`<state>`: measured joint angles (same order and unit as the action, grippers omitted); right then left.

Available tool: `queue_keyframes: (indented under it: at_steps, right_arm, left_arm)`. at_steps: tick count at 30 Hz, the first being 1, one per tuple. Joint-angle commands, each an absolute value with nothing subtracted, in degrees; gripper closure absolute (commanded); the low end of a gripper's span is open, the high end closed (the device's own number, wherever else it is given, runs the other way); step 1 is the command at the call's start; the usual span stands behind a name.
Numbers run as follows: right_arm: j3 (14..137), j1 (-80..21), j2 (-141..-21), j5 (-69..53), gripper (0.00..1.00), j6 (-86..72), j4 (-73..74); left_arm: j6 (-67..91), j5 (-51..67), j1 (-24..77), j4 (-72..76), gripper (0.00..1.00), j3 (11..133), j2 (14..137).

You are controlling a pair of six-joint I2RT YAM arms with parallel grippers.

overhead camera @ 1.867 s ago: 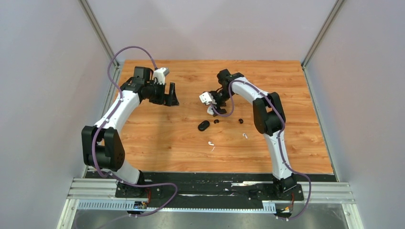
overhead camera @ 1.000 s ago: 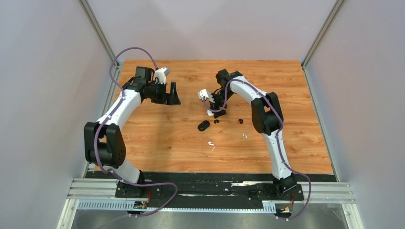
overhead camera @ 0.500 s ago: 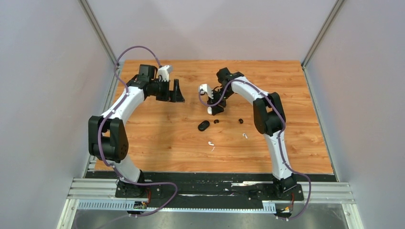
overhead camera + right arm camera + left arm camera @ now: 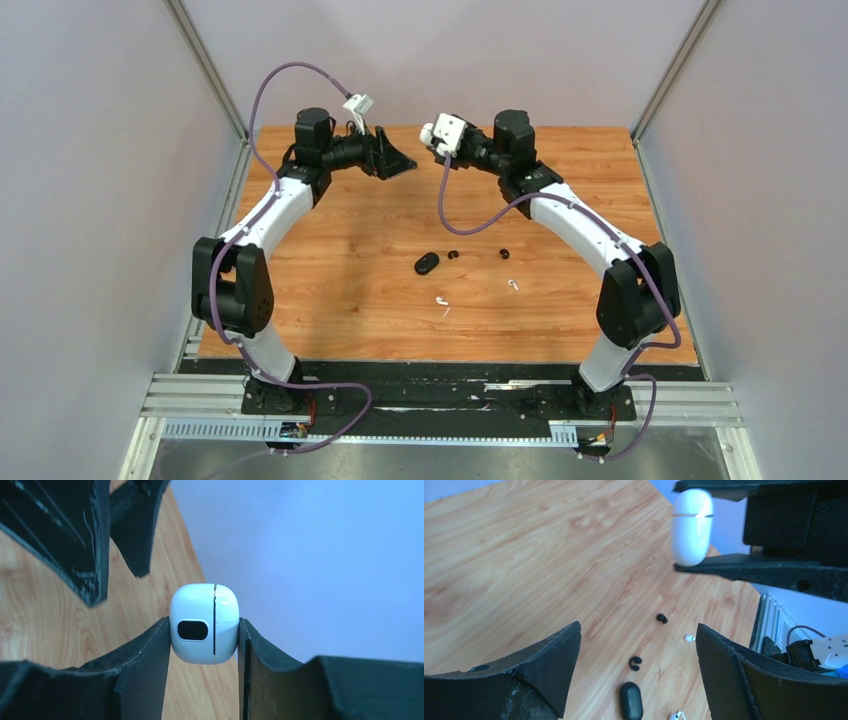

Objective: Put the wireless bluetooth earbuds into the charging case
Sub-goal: Pick up the charging case at the center of the board.

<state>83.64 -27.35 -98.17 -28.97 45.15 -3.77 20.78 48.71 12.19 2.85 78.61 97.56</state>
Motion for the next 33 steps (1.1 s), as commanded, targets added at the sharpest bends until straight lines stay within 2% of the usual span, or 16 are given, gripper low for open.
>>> queue_keyframes:
  at_steps: [1, 7, 13, 20, 25, 33]
  right_arm:
    - [83.7, -29.4, -98.2, -27.0, 1.0, 41.8, -10.8]
    - [83.4, -30.6, -98.3, -27.2, 1.0, 44.5, -11.1]
    - [82.8, -30.9, -98.1, -28.4, 1.0, 47.8, -10.7]
    - [81.9, -30.9, -98.0, -29.7, 1.0, 49.3, -10.6]
    - [82.5, -31.1, -98.3, -29.6, 1.0, 49.1, -11.2]
    - [83.0, -31.4, -98.5, -28.9, 1.0, 48.2, -11.8]
  left_arm:
    - [22.7, 52.9, 14.0, 12.5, 0.09, 81.2, 95.9]
    - [24.3, 53.9, 14.6, 14.4, 0.13, 82.9, 97.3]
    - [26.4, 54.6, 14.6, 15.8, 0.22, 83.7, 98.1]
    - [29.5, 60.2, 14.5, 18.5, 0.22, 85.8, 100.2]
    - [30.0, 60.4, 14.5, 17.6, 0.37, 86.9, 101.9]
    - [29.7, 58.8, 14.5, 17.0, 0.53, 87.2, 102.6]
